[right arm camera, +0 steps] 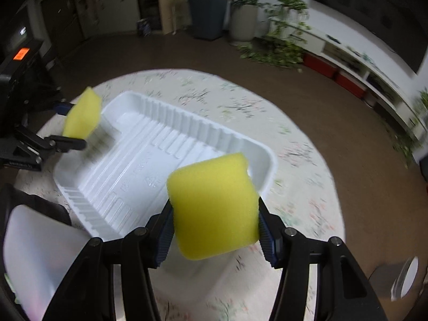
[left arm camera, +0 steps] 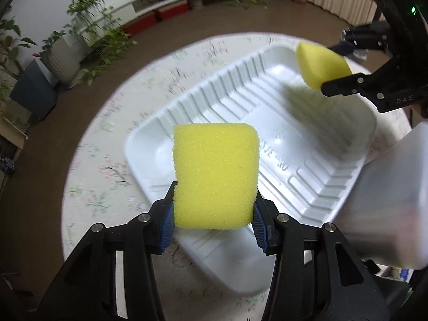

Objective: Organize soft objects
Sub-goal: 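Carry both yellow sponges over the white plastic tray and open both tools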

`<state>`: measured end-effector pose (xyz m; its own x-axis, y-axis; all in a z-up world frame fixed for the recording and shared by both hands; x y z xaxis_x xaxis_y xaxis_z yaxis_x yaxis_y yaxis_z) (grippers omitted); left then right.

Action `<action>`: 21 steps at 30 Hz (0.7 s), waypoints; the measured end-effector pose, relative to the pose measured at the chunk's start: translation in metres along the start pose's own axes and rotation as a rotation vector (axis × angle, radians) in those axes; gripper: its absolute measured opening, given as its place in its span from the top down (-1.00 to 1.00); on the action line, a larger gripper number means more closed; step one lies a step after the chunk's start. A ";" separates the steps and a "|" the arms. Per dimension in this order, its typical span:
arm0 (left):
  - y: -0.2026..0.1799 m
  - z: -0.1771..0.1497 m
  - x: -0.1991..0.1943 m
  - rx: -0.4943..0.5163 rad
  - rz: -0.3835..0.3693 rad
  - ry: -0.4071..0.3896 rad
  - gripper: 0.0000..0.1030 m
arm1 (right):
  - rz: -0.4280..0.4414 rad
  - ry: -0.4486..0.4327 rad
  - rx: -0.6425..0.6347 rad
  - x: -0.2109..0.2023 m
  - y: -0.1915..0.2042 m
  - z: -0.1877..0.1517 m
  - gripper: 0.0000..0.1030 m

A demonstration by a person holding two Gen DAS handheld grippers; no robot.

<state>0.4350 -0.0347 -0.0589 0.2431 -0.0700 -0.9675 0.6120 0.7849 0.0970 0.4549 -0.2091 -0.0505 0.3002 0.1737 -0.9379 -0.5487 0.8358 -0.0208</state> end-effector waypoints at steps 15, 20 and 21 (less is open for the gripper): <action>0.000 -0.005 0.004 -0.096 -0.059 -0.034 -0.59 | -0.010 0.046 -0.068 0.035 0.022 0.001 -0.44; 0.013 -0.009 -0.018 -0.149 -0.068 -0.099 -0.71 | -0.010 0.002 -0.057 0.021 0.021 -0.003 -0.59; 0.018 -0.012 -0.027 -0.168 -0.064 -0.122 -0.71 | -0.009 -0.015 -0.053 0.015 0.019 -0.005 -0.61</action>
<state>0.4307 -0.0110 -0.0341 0.3032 -0.1884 -0.9341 0.4973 0.8675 -0.0135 0.4451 -0.1928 -0.0669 0.3167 0.1748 -0.9323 -0.5862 0.8088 -0.0475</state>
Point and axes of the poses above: each gripper's, at about its wrist camera, not at the fingertips, and x roughly the way its jaws point, y to its left, z to its top, the point moved 4 cm from there along x, roughly the way its jaws point, and after that the axes turned 10 degrees about y, right-handed, at the moved point
